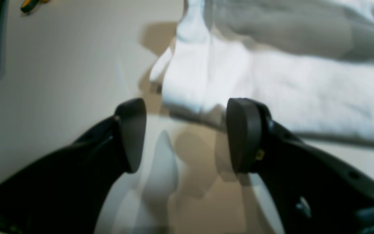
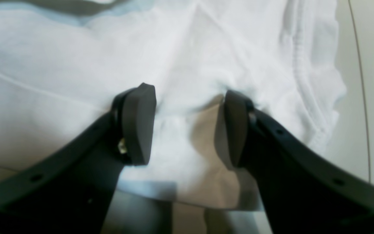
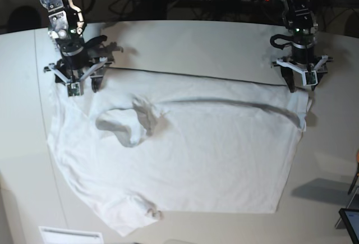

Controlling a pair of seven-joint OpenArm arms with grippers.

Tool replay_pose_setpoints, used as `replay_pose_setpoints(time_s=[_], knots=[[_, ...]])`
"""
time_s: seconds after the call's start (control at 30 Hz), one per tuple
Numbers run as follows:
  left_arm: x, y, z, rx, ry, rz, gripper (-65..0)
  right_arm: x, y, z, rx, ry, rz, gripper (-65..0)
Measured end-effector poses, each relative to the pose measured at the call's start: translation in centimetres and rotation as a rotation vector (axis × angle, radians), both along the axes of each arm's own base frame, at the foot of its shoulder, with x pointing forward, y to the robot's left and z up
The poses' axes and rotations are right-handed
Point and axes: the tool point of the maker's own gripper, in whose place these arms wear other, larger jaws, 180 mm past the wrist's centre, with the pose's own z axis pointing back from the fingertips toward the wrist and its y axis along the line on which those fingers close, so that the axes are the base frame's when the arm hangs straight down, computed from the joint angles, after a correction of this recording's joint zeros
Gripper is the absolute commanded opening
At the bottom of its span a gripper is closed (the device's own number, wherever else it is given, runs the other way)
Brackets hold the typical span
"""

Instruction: Fold the T-shirt properly

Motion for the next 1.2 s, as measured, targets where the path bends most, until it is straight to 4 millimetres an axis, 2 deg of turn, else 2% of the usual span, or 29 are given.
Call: replay_pose_setpoints(time_s=[0.13, 0.27, 0.33, 0.43, 0.5, 0.6, 0.7, 0.8, 0.87, 0.97, 1.07, 1.2], knots=[[-1.8, -0.4, 1.0, 0.044, 0.068, -0.010, -26.4, -0.5, -0.4, -0.1, 0.000, -0.003, -0.008, -31.9], [-2.4, -2.6, 2.2, 0.010, 0.102, -0.011, -26.4, -0.4, -0.9, 0.0, 0.010, 0.004, -0.020, -31.9], [-1.0, -2.7, 3.8, 0.008, 0.065, 0.008, -26.4, -0.4, -1.0, 0.0, 0.013, 0.004, -0.018, -31.9], [2.1, -1.4, 6.3, 0.032, 0.002, 0.046, -26.4, -0.4, -1.3, 0.0, 0.012, 0.009, -0.028, -31.9], [3.4, -1.1, 7.2, 0.029, -0.017, 0.059, -26.4, -0.4, -1.3, 0.0, 0.012, 0.008, -0.029, -31.9], [4.2, -1.5, 6.5, -0.014, 0.030, 0.078, -26.4, -0.4, -1.3, 0.0, 0.011, 0.008, -0.027, -31.9], [5.7, -1.1, 6.0, -0.035, 0.048, 0.104, -26.4, -0.4, -1.3, 0.0, 0.010, 0.009, -0.030, -31.9], [6.9, -1.6, 4.3, -0.068, 0.091, 0.081, -26.4, -0.4, -1.4, 0.0, 0.010, 0.008, -0.029, -31.9], [6.9, -2.2, 2.9, -0.098, 0.131, 0.062, -26.4, -0.4, -1.4, 0.0, 0.010, 0.009, -0.031, -31.9], [7.1, -2.0, 1.5, -0.106, 0.168, 0.070, -26.4, -0.4, -1.4, 0.0, 0.008, 0.009, -0.029, -31.9], [7.8, -2.0, 0.8, -0.135, 0.157, 0.072, -26.4, -0.4, -1.8, 0.0, 0.008, 0.009, -0.037, -31.9], [7.4, -1.8, 0.4, -0.157, 0.191, 0.089, -26.4, -0.8, -3.4, 0.0, 0.012, 0.014, -0.075, -31.9]])
